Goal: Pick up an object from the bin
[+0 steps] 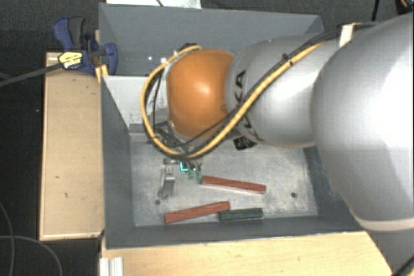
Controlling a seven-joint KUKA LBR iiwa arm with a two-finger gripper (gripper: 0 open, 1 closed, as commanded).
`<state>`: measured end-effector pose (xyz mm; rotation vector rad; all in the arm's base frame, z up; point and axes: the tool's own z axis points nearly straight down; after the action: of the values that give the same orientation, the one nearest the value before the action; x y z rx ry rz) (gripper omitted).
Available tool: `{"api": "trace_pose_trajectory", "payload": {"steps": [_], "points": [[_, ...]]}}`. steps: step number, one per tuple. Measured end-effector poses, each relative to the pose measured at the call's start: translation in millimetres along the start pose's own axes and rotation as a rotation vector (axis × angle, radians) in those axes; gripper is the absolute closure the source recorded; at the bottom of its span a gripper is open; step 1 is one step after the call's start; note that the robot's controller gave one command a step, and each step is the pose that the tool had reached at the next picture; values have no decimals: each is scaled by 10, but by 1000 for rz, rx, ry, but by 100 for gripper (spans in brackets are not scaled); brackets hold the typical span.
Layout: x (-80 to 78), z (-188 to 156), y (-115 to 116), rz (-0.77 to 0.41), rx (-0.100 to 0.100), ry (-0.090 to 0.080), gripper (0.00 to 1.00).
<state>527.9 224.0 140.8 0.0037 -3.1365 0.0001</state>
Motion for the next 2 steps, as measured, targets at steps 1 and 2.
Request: {"api": "trace_pose_trajectory", "payload": {"steps": [1,2], "points": [[-233,728,-731,317,3,-2,0],[-130,706,-1565,335,0,-3,0]]}}
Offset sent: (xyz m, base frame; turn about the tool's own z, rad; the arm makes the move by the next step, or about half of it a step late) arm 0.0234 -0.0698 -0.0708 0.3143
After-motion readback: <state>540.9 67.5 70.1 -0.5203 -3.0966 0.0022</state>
